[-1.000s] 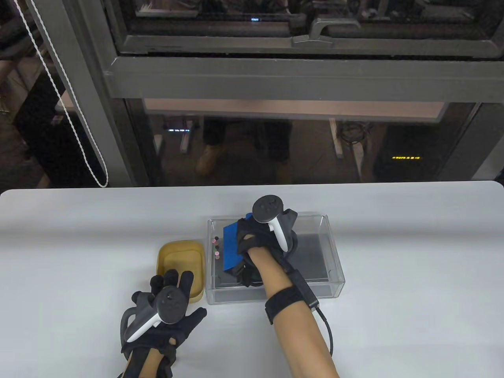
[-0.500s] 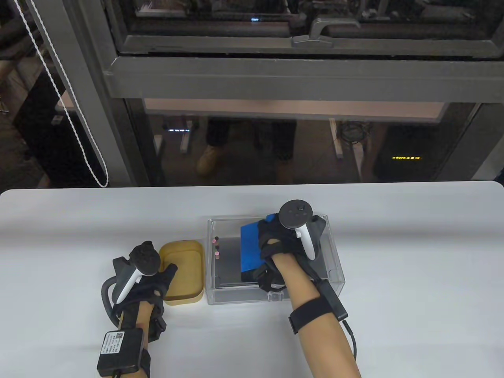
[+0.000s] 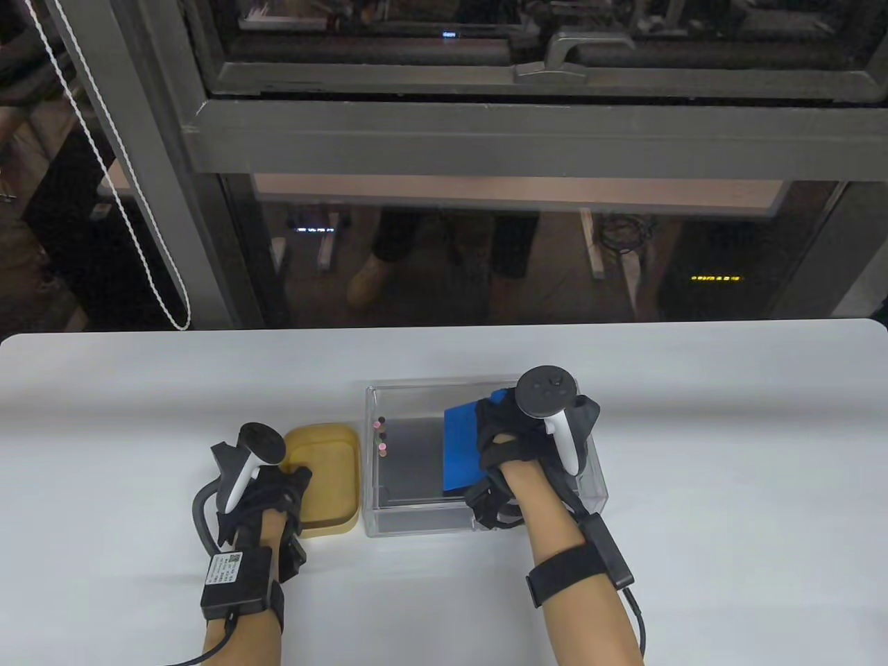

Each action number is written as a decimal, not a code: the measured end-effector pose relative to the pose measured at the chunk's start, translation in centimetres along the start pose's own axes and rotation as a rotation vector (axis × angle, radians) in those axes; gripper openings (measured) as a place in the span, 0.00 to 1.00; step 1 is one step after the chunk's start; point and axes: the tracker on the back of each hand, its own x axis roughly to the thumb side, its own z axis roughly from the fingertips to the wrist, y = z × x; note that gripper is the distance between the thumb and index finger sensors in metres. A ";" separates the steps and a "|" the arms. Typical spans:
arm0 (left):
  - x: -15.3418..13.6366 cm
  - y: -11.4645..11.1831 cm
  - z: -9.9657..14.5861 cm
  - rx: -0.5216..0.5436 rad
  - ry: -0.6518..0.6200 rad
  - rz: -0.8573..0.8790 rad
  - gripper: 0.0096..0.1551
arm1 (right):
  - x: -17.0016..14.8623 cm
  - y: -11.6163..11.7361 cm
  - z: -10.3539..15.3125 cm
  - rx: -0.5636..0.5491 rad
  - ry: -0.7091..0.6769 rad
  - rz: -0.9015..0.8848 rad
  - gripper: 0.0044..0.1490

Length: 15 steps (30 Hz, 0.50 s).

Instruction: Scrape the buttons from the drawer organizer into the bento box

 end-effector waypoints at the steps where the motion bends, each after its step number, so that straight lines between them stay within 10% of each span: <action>1: 0.1 0.0 0.0 -0.002 0.001 0.005 0.46 | -0.1 -0.2 0.0 -0.004 0.005 -0.001 0.41; 15: 0.5 5.2 0.1 0.126 -0.055 0.040 0.28 | -0.7 -0.6 0.5 -0.009 0.022 0.002 0.40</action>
